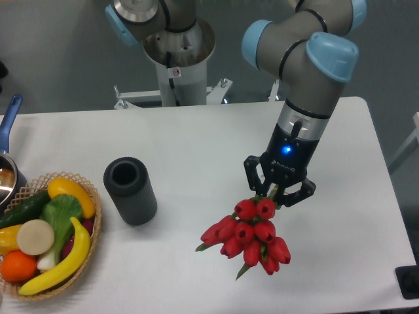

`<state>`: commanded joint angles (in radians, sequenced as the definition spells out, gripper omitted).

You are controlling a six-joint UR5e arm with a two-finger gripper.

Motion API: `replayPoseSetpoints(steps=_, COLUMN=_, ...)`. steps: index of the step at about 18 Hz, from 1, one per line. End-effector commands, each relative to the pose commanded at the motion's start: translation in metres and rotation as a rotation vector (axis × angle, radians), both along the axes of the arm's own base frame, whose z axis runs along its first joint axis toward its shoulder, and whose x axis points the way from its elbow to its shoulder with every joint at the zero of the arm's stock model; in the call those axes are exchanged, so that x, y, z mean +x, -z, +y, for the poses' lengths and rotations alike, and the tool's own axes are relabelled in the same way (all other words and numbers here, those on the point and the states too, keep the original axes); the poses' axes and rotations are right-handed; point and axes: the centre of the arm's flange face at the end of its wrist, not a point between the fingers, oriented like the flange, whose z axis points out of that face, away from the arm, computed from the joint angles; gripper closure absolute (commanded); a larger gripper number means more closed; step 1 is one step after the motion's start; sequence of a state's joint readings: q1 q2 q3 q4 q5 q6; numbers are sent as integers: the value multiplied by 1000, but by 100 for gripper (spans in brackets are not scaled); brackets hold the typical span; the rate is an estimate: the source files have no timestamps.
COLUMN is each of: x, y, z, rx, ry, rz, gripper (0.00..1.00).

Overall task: Insert the flowers into the vase
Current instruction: 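Lift the red tulip bunch with the gripper and swing toward the black vase, then position the tulip stems above the black vase opening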

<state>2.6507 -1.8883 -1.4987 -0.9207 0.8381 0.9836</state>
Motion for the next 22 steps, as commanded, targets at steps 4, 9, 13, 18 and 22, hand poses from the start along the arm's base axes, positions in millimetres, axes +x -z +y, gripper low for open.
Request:
replayPoseSetpoints(steps=4, x=4, y=-20, z=3, rx=130, ry=19, rz=-24, gripper=100)
replayPoseSetpoints(steps=9, x=12, y=-41, z=-2, rx=249, ry=37, rz=-66, gripper=100)
replayPoseSetpoints(steps=13, x=14, y=-54, z=-7, rx=367, ry=90, rz=-112, gripper=100)
replayPoseSetpoints(steps=18, x=27, y=-51, z=-18, rx=509, ry=164, rz=-236, gripper=100)
replayPoseSetpoints(steps=22, x=60, y=-42, z=-36, rx=520, ry=164, rz=-278, gripper=100)
